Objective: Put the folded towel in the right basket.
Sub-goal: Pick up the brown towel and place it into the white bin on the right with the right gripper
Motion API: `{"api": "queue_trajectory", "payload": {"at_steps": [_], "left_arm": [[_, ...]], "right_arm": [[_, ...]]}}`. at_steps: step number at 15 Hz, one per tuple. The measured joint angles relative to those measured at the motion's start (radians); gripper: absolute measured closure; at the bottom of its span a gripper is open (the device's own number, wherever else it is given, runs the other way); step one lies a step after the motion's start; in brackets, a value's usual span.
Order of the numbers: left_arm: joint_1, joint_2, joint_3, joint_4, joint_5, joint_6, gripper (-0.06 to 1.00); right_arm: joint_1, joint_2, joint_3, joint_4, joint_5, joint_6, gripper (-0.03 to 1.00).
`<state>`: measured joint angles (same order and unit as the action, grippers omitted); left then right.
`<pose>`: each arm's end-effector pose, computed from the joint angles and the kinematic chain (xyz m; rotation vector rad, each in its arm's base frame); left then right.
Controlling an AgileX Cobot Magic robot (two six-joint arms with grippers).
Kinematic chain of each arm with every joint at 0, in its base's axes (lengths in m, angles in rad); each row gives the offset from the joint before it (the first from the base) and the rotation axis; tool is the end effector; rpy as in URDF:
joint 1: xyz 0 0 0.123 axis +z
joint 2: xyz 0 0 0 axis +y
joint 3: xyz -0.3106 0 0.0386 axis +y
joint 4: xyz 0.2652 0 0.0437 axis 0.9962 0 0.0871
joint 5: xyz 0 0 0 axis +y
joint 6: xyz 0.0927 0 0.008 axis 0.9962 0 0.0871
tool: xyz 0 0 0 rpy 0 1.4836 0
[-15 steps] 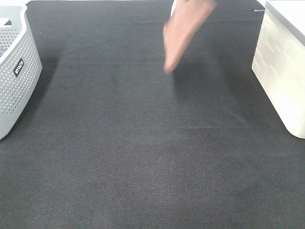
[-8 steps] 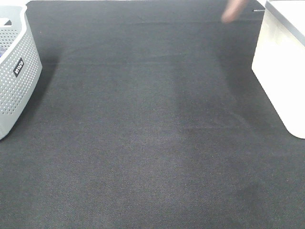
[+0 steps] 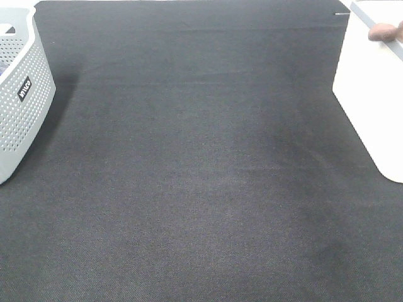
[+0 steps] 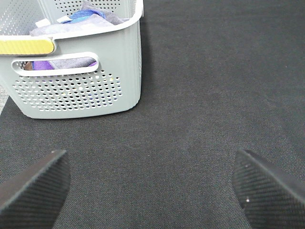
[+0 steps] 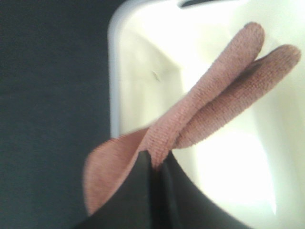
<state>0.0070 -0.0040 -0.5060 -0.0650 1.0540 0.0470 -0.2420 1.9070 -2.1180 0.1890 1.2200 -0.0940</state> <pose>-0.0172 -0.0054 0.2870 0.0436 2.0257 -0.0434 0.4357 -0.0906 0.4290 0.1890 2.4623 0.1045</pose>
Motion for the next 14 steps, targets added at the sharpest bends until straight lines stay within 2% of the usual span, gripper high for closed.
{"api": "queue_trajectory", "payload": {"at_steps": [5,6,7,10,11,14], "left_arm": [[0.0,0.0,0.0,0.0,0.0,0.0,0.07],[0.0,0.0,0.0,0.0,0.0,0.0,0.07],[0.0,0.0,0.0,0.0,0.0,0.0,0.07],[0.0,0.0,0.0,0.0,0.0,0.0,0.07],[0.0,0.0,0.0,0.0,0.0,0.0,0.07],[0.0,0.0,0.0,0.0,0.0,0.0,0.07]], "right_arm": [[-0.036,0.005,0.098,-0.016,0.0,0.001,0.95],[-0.036,0.022,0.105,-0.018,0.0,0.006,0.85],[-0.036,0.034,0.106,-0.028,0.0,0.023,0.71],[-0.036,0.043,0.106,-0.065,0.0,0.056,0.23],[-0.036,0.036,0.106,-0.063,0.0,0.056,0.16],[-0.035,-0.017,0.106,0.022,0.0,0.051,0.12]]}}
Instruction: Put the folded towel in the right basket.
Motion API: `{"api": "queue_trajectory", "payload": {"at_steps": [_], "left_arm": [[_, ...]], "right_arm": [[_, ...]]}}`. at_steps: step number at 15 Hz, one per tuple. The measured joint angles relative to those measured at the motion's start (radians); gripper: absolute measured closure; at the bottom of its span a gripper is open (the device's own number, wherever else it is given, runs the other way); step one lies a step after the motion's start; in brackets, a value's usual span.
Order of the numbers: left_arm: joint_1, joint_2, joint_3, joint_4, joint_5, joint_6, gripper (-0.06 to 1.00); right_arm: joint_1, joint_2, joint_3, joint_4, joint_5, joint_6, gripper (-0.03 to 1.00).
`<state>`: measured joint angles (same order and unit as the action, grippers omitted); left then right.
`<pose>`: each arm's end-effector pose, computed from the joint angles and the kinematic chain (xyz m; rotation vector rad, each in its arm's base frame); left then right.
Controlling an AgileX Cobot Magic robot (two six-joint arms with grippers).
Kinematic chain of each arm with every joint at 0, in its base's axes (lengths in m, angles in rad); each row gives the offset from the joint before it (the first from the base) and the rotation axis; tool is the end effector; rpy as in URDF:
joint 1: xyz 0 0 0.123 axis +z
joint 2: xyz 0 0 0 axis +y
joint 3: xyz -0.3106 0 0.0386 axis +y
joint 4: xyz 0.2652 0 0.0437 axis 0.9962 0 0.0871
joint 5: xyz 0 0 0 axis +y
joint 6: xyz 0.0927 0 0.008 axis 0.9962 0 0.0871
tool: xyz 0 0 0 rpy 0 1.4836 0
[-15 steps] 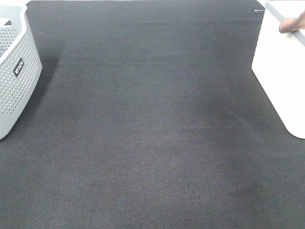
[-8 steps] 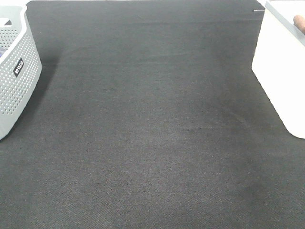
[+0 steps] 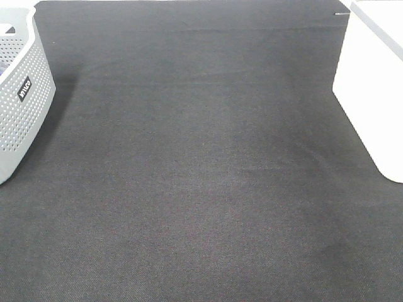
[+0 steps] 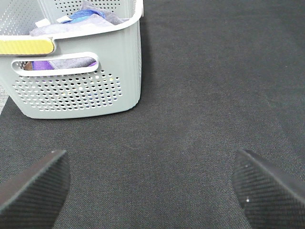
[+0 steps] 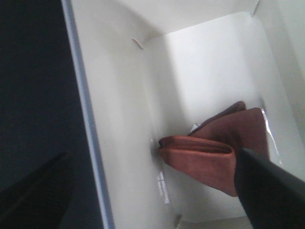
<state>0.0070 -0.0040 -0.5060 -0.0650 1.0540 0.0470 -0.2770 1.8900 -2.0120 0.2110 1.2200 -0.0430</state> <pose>-0.0172 -0.0054 0.2870 0.0436 2.0257 -0.0434 0.4292 -0.1030 0.4045 0.3177 2.5324 0.1600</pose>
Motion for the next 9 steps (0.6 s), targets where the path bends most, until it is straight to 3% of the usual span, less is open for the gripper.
{"api": "queue_trajectory", "payload": {"at_steps": [4,9], "left_arm": [[0.0,0.0,0.0,0.0,0.0,0.0,0.07],[0.0,0.0,0.0,0.0,0.0,0.0,0.07]], "right_arm": [[0.04,-0.052,0.0,0.103,0.0,-0.035,0.12],[0.266,-0.071,0.0,-0.059,0.001,-0.007,0.11]]}}
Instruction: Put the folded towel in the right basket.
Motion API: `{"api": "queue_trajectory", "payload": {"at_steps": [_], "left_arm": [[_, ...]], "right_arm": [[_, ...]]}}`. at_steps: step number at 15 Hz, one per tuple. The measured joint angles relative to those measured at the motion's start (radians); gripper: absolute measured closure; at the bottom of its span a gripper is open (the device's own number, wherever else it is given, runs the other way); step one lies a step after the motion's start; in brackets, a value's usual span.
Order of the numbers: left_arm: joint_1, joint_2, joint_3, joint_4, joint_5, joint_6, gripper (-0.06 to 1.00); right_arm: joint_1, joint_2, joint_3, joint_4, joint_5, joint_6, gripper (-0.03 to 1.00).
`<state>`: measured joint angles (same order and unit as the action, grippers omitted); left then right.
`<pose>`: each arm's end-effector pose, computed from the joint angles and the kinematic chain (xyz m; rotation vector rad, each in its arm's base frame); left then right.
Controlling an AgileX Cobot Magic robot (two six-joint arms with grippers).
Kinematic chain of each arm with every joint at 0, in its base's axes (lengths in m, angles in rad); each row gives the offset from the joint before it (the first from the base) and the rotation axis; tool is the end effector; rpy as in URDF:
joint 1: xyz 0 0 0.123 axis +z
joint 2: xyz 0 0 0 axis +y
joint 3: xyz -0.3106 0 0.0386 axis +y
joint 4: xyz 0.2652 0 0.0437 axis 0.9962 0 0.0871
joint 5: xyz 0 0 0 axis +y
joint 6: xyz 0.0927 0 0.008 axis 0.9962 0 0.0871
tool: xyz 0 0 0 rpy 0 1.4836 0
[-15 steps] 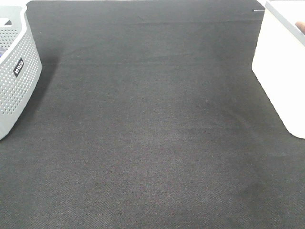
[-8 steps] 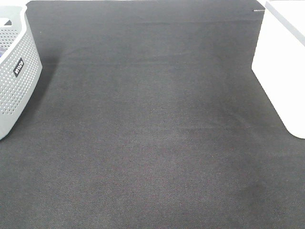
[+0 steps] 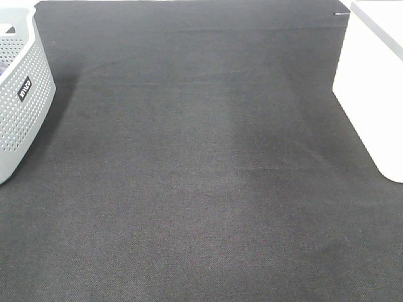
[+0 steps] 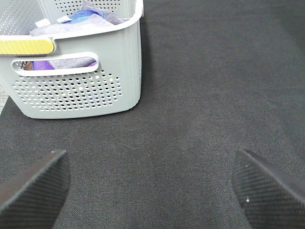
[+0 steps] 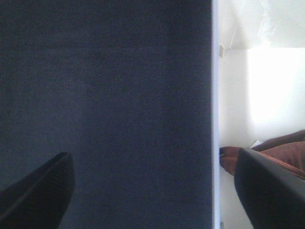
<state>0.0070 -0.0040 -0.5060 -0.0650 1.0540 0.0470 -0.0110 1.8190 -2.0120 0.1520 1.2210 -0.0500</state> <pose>-0.0172 -0.0054 0.2870 0.0436 2.0257 -0.0434 0.4202 0.0086 0.4341 -0.0418 2.5024 0.1754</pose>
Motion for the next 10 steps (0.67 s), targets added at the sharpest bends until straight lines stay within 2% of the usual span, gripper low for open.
{"api": "queue_trajectory", "payload": {"at_steps": [3,5,10], "left_arm": [[0.0,0.0,0.0,0.0,0.0,0.0,0.07],[0.0,0.0,0.0,0.0,0.0,0.0,0.07],[0.0,0.0,0.0,0.0,0.0,0.0,0.07]], "right_arm": [[0.074,-0.046,0.01,-0.022,-0.002,0.028,0.11],[0.091,-0.069,0.035,-0.021,-0.002,0.034,0.11],[0.096,-0.315,0.306,-0.019,-0.002,0.035,0.11]]}}
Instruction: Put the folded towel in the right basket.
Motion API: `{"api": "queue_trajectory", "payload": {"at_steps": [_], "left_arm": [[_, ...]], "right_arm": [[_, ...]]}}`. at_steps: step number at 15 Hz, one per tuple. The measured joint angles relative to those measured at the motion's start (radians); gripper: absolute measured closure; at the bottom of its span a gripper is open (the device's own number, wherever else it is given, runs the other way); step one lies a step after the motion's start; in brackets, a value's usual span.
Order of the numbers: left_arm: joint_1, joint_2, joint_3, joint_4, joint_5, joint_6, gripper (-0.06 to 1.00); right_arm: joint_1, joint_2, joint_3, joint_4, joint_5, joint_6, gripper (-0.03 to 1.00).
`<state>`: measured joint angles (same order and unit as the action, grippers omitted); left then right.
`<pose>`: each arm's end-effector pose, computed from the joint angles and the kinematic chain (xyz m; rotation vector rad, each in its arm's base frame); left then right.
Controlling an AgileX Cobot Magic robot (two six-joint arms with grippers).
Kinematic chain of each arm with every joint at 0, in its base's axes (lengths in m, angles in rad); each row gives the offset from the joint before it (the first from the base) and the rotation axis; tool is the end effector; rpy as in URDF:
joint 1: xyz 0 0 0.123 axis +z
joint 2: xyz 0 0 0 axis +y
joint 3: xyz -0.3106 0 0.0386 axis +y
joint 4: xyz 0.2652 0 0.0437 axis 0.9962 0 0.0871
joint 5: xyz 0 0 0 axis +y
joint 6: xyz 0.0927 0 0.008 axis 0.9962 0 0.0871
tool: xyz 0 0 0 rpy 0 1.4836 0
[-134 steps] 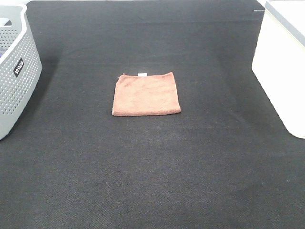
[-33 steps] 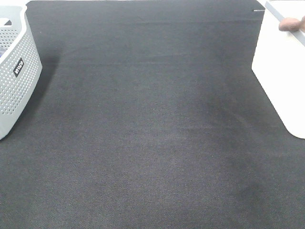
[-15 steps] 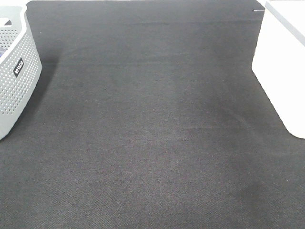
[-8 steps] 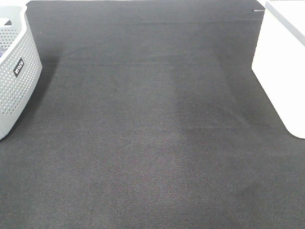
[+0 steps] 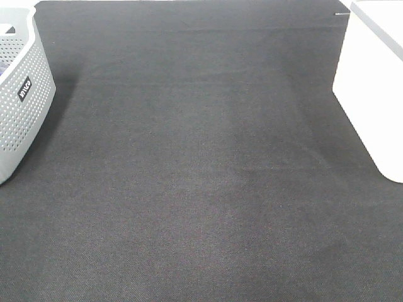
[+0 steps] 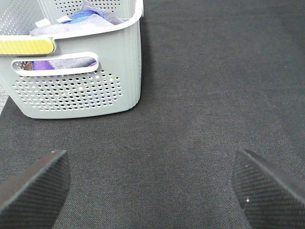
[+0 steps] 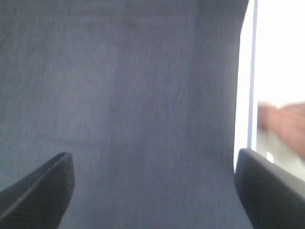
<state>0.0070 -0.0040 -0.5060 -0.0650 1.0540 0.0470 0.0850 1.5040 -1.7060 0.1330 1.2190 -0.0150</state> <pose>-0.0172 -0.0054 0.2870 0.0436 2.0257 -0.0434 0.3220 0.0391 0.4576 -0.1194 2.4962 0.2042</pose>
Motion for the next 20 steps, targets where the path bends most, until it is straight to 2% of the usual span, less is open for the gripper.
{"api": "queue_trajectory", "payload": {"at_steps": [1,9,13,17,20], "left_arm": [[0.0,0.0,0.0,0.0,0.0,0.0,0.07],[0.0,0.0,0.0,0.0,0.0,0.0,0.07],[0.0,0.0,0.0,0.0,0.0,0.0,0.07],[0.0,0.0,0.0,0.0,0.0,0.0,0.07],[0.0,0.0,0.0,0.0,0.0,0.0,0.07]], "right_arm": [[0.0,-0.114,0.117,0.0,0.0,0.0,0.11],[0.0,-0.719,0.733,-0.006,0.002,0.0,0.11],[0.0,-1.038,0.995,-0.081,0.003,0.0,0.11],[0.0,-1.28,1.143,-0.087,-0.035,-0.004,0.11],[0.0,-1.405,1.164,-0.086,-0.094,-0.045,0.11]]}}
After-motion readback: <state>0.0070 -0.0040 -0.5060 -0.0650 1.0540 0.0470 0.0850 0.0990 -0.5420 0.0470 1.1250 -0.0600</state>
